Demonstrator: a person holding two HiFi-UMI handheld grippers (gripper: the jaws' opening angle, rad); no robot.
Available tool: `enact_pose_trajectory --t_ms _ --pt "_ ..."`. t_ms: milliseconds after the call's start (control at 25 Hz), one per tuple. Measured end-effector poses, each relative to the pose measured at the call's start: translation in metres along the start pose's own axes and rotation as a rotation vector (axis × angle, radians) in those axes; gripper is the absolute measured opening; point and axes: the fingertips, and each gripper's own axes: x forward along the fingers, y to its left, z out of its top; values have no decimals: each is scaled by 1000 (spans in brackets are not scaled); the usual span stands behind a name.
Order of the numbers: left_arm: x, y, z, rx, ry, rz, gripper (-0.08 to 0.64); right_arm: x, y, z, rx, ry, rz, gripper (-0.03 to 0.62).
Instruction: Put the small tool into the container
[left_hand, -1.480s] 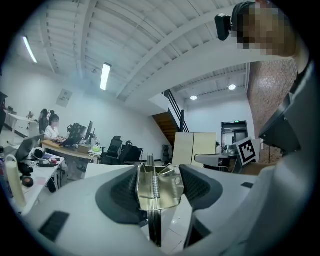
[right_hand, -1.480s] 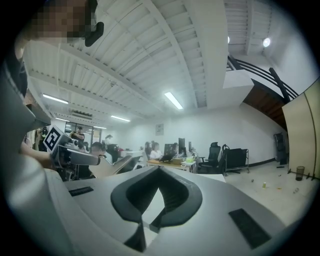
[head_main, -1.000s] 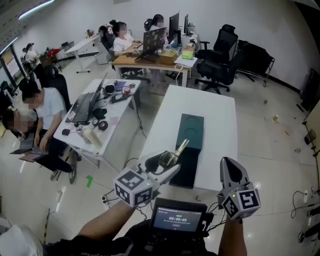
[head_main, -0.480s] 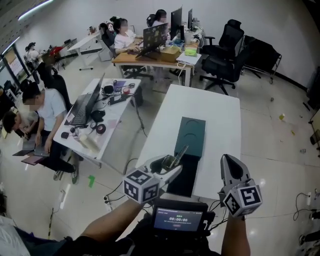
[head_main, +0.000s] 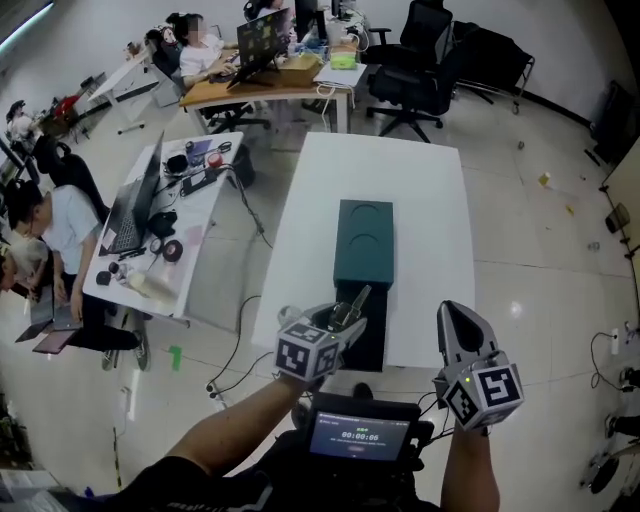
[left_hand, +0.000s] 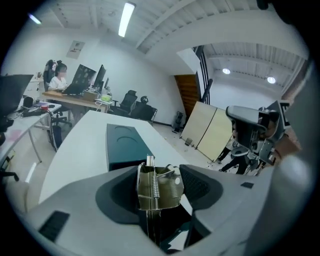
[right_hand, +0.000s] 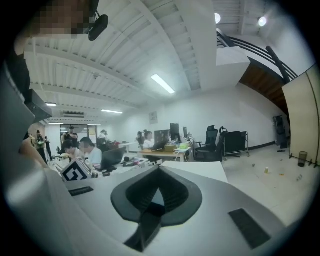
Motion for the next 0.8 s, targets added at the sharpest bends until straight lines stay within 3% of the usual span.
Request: enact_pose_trajectory --t_ms 240,800 --pt "43 11 -22 62 93 67 276 -5 -20 -23 29 28 -49 3" --pt "106 12 -48 66 191 158 276 -5 -67 -44 56 42 -84 3"
